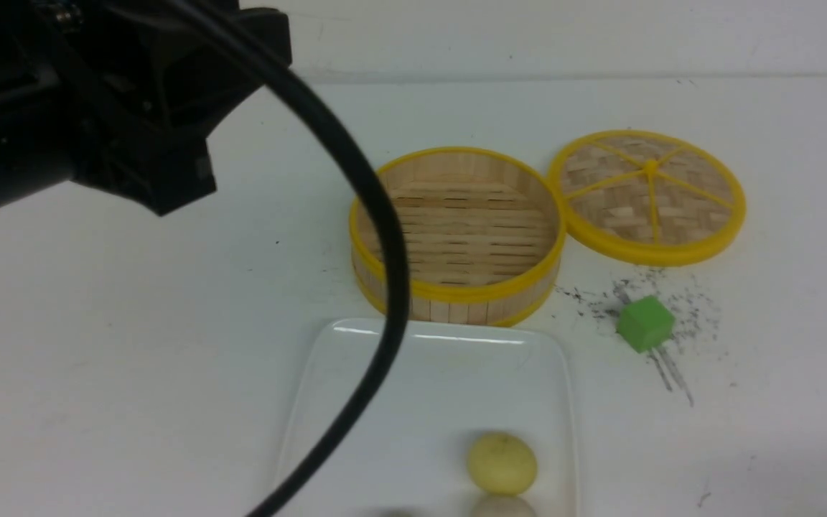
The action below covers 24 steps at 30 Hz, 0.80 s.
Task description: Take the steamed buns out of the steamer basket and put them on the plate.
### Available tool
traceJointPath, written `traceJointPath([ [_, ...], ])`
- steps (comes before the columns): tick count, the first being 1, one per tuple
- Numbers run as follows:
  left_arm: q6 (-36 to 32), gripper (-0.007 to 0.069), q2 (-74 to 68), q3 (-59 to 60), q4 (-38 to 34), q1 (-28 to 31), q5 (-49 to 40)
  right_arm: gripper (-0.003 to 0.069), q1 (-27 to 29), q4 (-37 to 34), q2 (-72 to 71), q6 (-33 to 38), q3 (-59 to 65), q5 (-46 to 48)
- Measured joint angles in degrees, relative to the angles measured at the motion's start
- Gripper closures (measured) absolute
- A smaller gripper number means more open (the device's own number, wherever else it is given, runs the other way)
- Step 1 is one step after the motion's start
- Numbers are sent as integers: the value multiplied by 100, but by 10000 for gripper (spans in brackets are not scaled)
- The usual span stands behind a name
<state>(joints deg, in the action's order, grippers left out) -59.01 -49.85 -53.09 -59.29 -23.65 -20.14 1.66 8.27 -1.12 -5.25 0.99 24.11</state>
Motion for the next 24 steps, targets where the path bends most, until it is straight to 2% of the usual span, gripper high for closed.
traceJointPath([
  [4, 0, 336, 0, 0, 0, 0, 0, 568, 324, 0, 0, 0, 0, 0],
  [24, 0, 339, -40, 0, 15, 0, -113, 543, 356, 2, 0, 0, 0, 0],
])
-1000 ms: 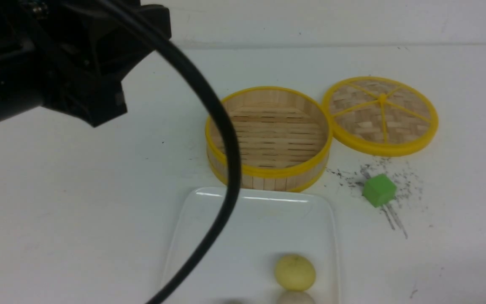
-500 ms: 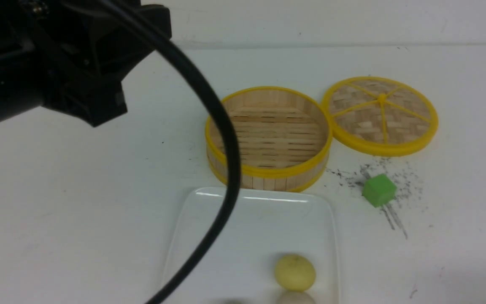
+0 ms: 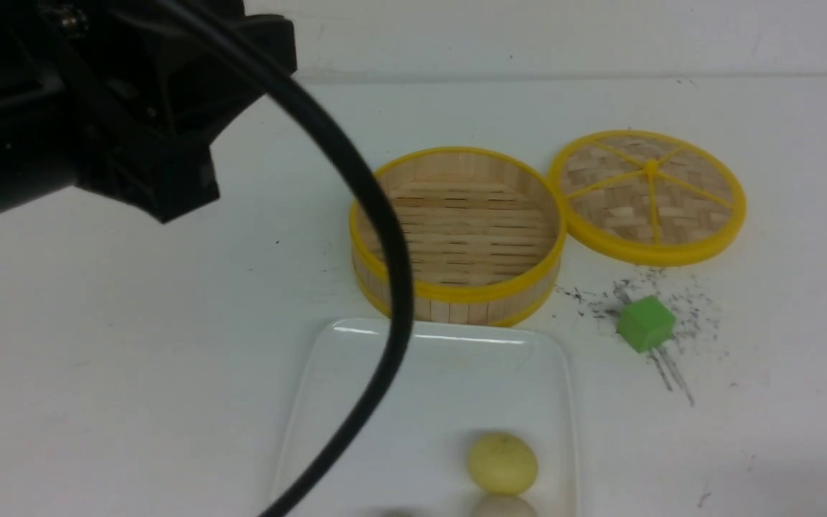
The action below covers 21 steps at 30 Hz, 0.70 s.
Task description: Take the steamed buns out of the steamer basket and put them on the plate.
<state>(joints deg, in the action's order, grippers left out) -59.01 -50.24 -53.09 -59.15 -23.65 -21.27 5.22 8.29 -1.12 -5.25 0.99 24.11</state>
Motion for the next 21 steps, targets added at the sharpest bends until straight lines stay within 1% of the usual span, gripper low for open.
traceJointPath([
  [3, 0, 348, -151, 0, 198, 0, -44, 539, 0, 4, 0, 0, 0, 0],
  [5, 0, 384, -435, 0, 342, 0, -58, 536, 0, 4, 0, 0, 0, 0],
  [8, 0, 445, -881, 0, 328, 0, 50, 531, 0, 4, 0, 0, 0, 0],
  [9, 0, 450, -881, 0, 317, 0, 64, 531, 0, 4, 0, 0, 0, 0],
  [11, 0, 518, -1232, 0, 12, 0, 321, 526, 0, 4, 0, -6, 0, 0],
  [12, 0, 518, -1252, 0, 12, 0, 321, 526, 0, 4, 0, -6, 0, 0],
  [13, -34, 554, -1370, 0, -179, 0, 501, 524, 0, 4, 0, -6, 0, 0],
  [15, -193, 594, -1465, 0, -376, 0, 724, 523, 0, 4, 0, 0, 0, 0],
  [16, -240, 601, -1478, 0, -402, 0, 758, 523, 0, 4, 0, 0, 0, 0],
  [17, -516, 619, -1500, 0, -484, 0, 874, 522, 0, 4, 0, 0, 0, 0],
  [18, -667, 622, -1500, 0, -502, 0, 931, 522, 0, 4, 0, 0, 0, 0],
  [21, -849, 622, -1500, 0, -584, 0, 1130, 519, 0, 4, 0, 0, 0, 0],
])
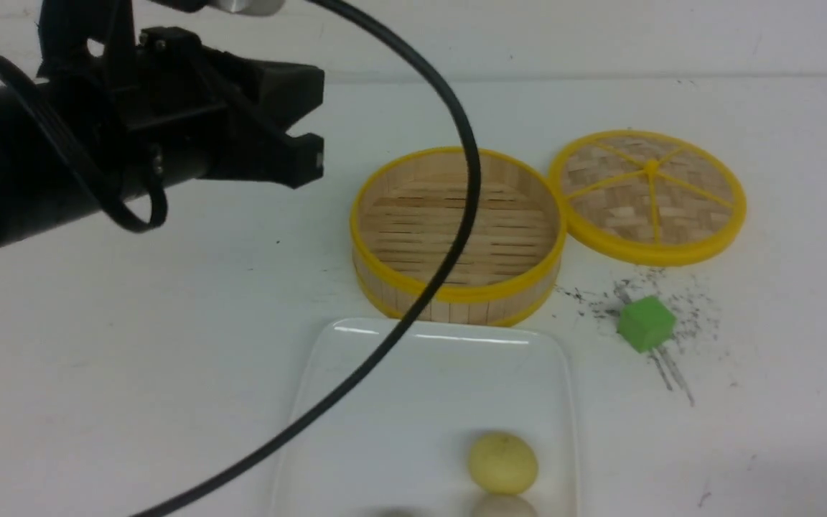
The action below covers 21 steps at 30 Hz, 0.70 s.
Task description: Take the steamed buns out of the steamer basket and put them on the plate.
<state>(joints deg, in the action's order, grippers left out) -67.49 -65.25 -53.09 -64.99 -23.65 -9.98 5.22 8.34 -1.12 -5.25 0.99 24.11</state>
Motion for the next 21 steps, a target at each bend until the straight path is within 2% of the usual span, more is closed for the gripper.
traceJointPath([
  [13, -446, 622, 273, 0, -41, 0, 965, 505, 0, 2, 0, 0, 0, 0],
  [17, -457, 622, 284, 0, -408, 0, 1759, 498, 0, 2, 0, 0, 0, 0],
  [21, -487, 622, 289, 0, -777, 0, 2101, 494, 0, 7, 0, 0, 0, 0],
])
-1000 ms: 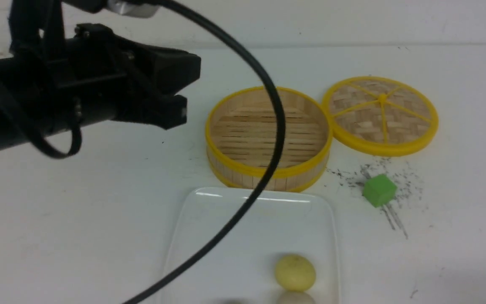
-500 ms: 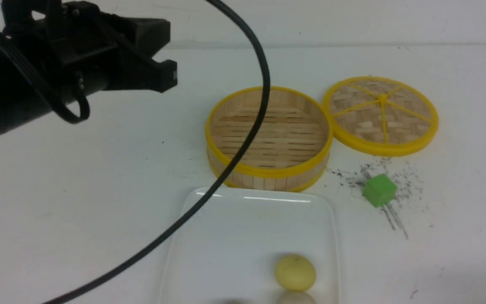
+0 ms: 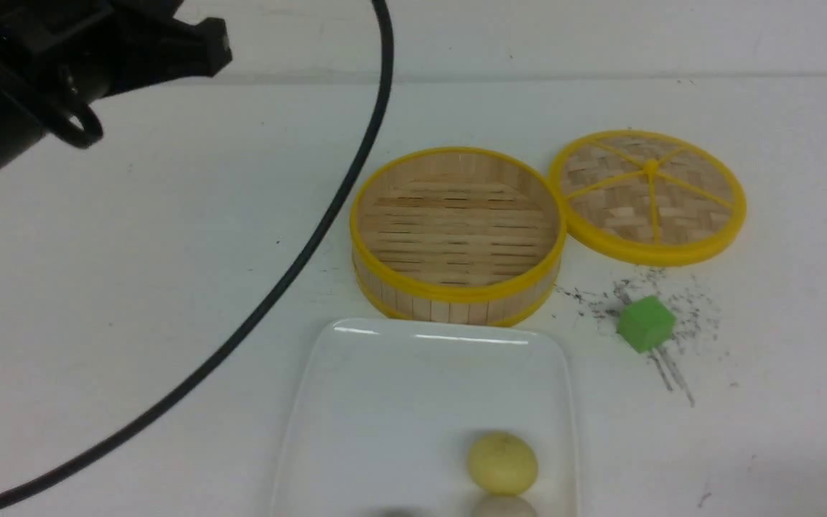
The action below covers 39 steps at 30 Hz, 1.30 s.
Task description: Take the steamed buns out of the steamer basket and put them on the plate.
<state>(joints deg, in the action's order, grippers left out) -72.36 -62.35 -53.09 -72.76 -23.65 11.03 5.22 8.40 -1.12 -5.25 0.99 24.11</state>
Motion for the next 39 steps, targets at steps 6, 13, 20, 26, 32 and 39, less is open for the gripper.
traceJointPath([
  [6, -642, 622, 0, 0, -299, 0, 213, 485, 0, 0, 0, 0, 0, 0],
  [13, -710, 621, 0, 0, -857, 0, -254, 471, 0, 0, 0, 0, 0, 0],
  [20, -837, 614, 231, 66, -1091, 72, -255, 461, 0, 0, 0, 0, 0, 0],
  [26, -1188, 610, 1057, 915, -1414, 1195, -1103, 452, 0, 0, 0, 0, 0, 0],
  [32, -1225, 605, 2048, 2621, -1424, 2566, -1717, 444, 0, 0, 0, 0, 0, 0],
  [39, -1597, 598, 3298, 3999, -1424, 3093, -1703, 435, 0, 0, 0, 0, 0, 0],
])
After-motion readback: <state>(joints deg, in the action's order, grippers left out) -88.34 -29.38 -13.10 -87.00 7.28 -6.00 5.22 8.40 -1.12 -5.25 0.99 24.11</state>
